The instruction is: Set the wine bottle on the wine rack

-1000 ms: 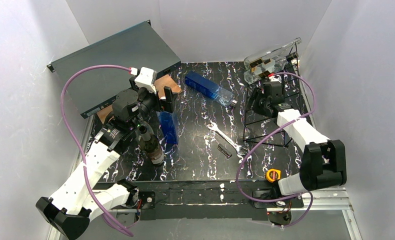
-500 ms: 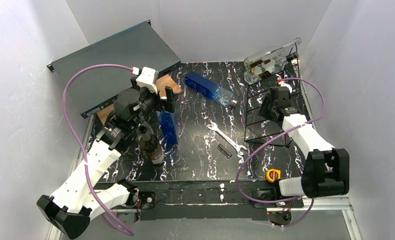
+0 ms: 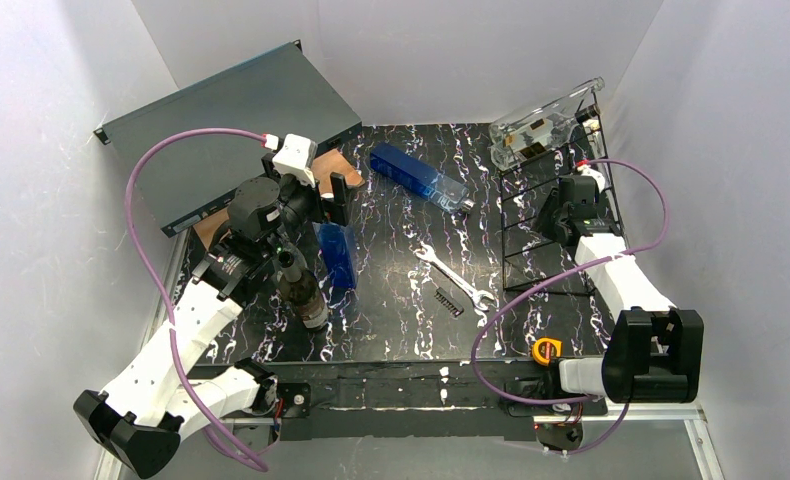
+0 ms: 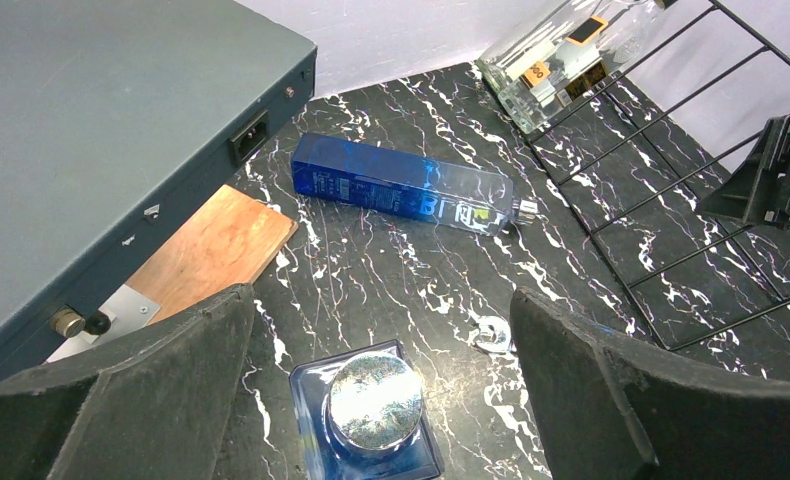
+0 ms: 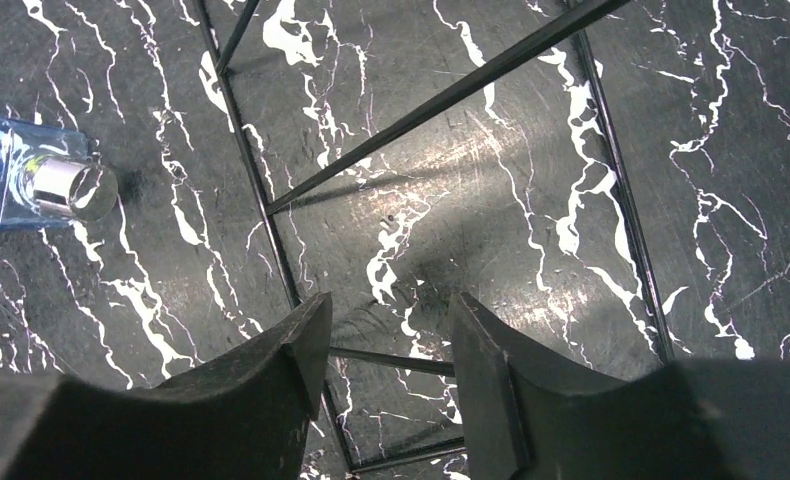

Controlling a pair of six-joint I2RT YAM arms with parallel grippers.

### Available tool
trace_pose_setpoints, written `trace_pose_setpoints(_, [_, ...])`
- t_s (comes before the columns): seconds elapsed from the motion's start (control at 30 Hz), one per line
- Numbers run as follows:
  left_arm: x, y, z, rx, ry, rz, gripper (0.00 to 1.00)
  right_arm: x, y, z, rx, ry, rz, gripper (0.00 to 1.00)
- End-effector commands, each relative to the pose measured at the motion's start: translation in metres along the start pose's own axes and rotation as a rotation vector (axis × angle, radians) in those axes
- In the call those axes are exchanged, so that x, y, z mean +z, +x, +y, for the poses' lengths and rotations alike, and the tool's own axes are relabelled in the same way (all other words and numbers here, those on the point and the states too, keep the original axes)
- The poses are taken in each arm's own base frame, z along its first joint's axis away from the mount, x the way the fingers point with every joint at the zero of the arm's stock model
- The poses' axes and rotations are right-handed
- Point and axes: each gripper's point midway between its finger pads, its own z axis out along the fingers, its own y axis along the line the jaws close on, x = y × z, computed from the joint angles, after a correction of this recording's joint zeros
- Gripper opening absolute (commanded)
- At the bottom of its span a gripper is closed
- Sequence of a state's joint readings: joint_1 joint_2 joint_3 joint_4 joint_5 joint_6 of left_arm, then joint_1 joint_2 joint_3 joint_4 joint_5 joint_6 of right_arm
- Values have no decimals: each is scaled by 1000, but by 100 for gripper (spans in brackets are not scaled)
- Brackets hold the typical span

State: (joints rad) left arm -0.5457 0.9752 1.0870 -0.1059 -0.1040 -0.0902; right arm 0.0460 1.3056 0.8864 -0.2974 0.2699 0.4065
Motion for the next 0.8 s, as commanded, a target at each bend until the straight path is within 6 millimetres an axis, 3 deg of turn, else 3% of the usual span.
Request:
trace_pose_setpoints(0.0, [-3,-14,-4,-9,14,-33,99,-5,2,-3,-60,-5,19,58])
trace_pose_setpoints(0.37, [-2,-13,-5,-9,15,-26,99,-28,-26,62,-168,-108,-71,72])
trace_pose_setpoints(0.5, [-3,-15,-4,-10,13,-30,99,-39,-33,96,-181,-165,-95,76])
trace_pose_setpoints(0.6, [-4,-15,-4,-9,12,-30,99,-38,-26,128,-201,-257,-84,85])
trace_pose_setpoints(0.67, [-5,-16,-4,-10,13,-34,99,-31,-18,154,-239,-363,-53,94])
trace_pose_setpoints(0.77, [-6,-18,-3,-8,11,-40,99,-14,-6,180,-325,-458,-26,98])
